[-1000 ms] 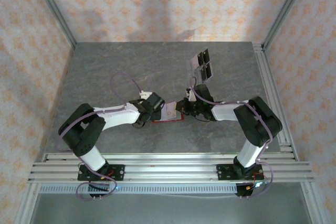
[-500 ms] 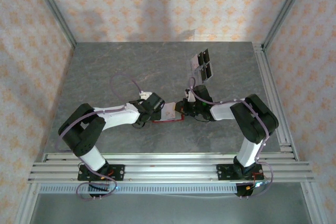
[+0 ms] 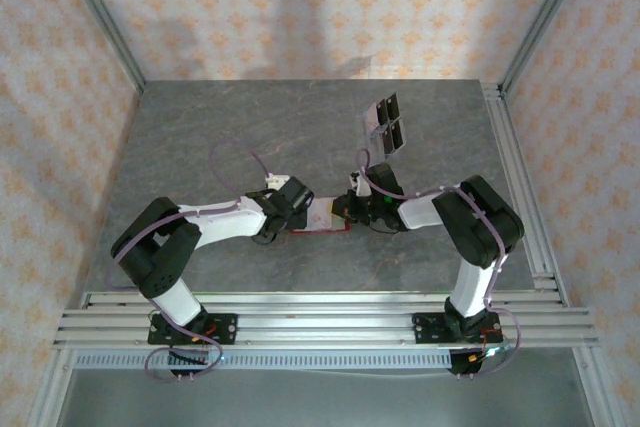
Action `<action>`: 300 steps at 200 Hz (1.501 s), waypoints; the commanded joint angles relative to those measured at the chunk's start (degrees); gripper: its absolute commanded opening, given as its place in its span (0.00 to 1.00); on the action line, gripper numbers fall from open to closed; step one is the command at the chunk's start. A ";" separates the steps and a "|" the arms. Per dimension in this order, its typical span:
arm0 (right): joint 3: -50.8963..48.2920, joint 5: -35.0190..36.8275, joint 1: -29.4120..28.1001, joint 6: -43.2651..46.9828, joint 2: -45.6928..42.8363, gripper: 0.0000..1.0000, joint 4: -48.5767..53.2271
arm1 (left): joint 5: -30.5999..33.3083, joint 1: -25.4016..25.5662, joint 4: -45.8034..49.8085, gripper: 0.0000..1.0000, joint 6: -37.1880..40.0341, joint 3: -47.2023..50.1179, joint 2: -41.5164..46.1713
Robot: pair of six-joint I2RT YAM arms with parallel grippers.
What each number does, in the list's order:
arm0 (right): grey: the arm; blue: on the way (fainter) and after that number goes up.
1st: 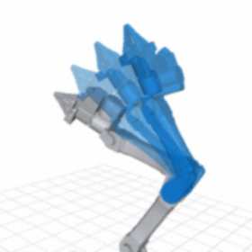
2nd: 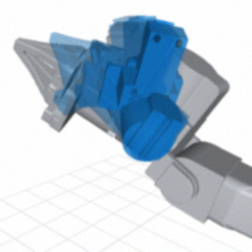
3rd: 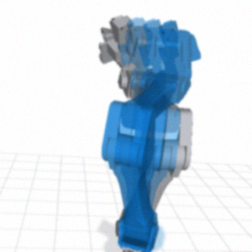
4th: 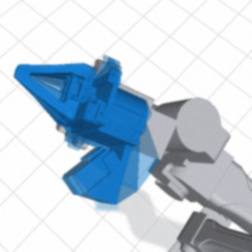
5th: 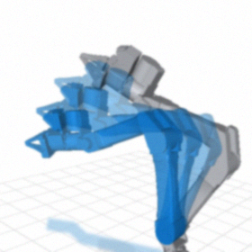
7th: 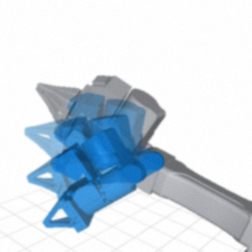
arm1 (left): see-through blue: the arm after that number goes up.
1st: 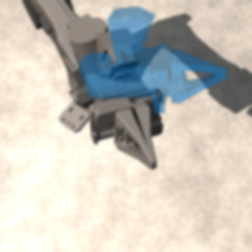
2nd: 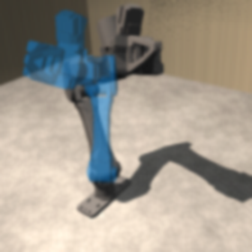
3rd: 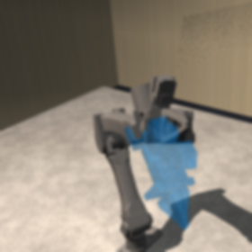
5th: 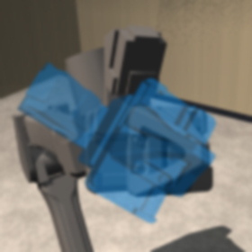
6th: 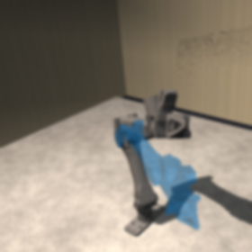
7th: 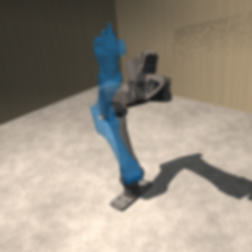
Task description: Put the credit cards into the card holder
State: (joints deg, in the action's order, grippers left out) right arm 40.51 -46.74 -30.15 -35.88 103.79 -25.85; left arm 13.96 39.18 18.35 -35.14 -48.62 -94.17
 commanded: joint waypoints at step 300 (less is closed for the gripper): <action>15.73 12.24 -2.63 9.91 -7.33 0.09 37.76 | 3.08 -2.70 8.91 1.00 -1.46 -0.12 4.72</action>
State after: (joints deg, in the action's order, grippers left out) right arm 53.34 -38.72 -32.95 -29.78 97.12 0.64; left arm 15.68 36.99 26.22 -38.50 -50.11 -90.15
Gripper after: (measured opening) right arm 0.147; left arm 0.998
